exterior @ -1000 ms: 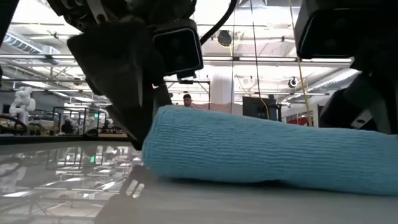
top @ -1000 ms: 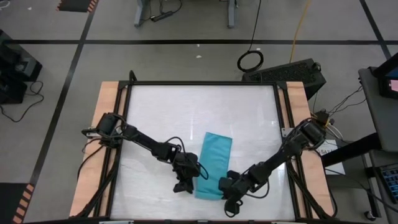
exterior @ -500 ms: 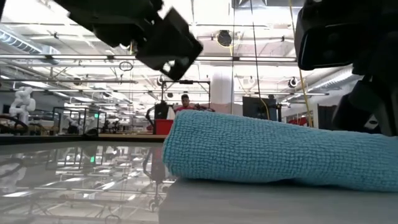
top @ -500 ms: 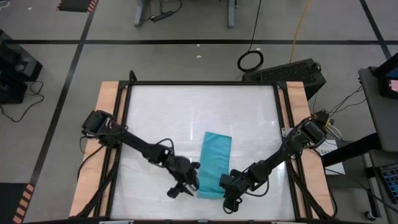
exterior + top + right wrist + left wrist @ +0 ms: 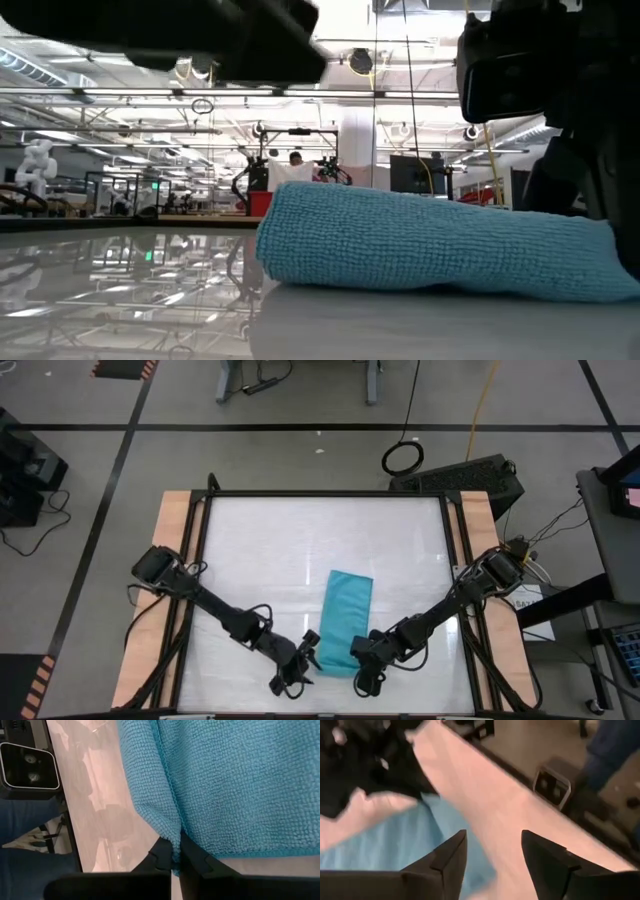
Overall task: Roll towel
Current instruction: Roll the blue microfiber towel
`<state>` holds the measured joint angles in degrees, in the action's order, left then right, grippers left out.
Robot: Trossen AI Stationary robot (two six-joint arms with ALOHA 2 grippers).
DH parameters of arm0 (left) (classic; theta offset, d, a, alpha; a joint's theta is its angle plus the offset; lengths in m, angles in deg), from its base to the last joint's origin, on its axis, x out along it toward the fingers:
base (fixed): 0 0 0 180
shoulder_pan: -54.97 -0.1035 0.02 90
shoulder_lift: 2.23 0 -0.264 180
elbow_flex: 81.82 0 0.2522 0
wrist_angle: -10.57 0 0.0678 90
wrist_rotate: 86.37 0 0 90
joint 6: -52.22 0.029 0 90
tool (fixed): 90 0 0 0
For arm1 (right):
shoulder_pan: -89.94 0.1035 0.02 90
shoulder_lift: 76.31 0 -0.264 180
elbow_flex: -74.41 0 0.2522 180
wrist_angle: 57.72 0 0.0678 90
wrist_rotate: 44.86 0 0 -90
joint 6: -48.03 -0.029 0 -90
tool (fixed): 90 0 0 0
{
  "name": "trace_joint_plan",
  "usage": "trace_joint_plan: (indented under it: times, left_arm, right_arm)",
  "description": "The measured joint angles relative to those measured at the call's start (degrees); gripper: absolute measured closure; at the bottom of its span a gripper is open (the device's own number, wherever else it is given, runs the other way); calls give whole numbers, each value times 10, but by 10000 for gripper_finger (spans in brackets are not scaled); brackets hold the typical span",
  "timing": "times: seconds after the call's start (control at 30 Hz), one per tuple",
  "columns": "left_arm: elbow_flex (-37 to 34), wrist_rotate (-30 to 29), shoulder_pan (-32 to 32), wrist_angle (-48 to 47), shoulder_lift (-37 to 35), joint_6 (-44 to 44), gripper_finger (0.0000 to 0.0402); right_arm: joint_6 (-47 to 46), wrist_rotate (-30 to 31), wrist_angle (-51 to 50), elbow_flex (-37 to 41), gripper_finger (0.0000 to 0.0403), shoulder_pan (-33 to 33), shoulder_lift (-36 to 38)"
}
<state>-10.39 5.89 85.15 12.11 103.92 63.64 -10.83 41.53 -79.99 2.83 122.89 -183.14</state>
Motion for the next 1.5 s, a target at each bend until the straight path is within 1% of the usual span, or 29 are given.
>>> trace_joint_plan:
  times: [0.03,0.27,0.37,0.47,0.63,0.8,0.9,1.03,1.13,1.23,1.27,1.3,1.4,1.5]
  left_arm:
    - [1,0,0,14,6,-1,200]
    - [2,2,1,6,43,0,156]
    - [2,-20,4,6,49,15,154]
    - [2,-18,3,3,59,14,161]
    - [2,-34,0,-3,71,3,187]
    - [2,-50,-24,-4,71,-82,223]
    - [2,-45,-36,-6,71,-95,248]
    - [2,-13,-46,-21,71,-96,288]
    - [2,36,-54,-26,71,-96,330]
    - [3,44,-54,-29,71,-96,378]
    - [3,45,-54,-30,71,-96,388]
    - [3,47,-54,-30,71,-96,393]
    - [3,64,-57,-29,71,-112,390]
    - [3,139,-69,-22,71,-147,389]
  right_arm:
    - [1,0,0,0,402,0,0]
    - [-3,2,2,0,402,0,0]
    - [-9,2,3,0,402,0,0]
    - [-14,2,4,0,402,0,0]
    - [-16,3,4,0,402,0,0]
    - [-16,3,5,0,402,0,0]
    - [-16,3,8,0,402,0,0]
    - [-16,3,9,0,402,0,1]
    - [-20,2,9,0,402,0,1]
    - [-24,-3,9,0,402,0,1]
    - [-25,-5,9,0,402,0,1]
    - [-25,-6,9,0,402,0,1]
    - [-26,-7,9,0,402,0,1]
    - [-27,-15,12,0,402,0,1]
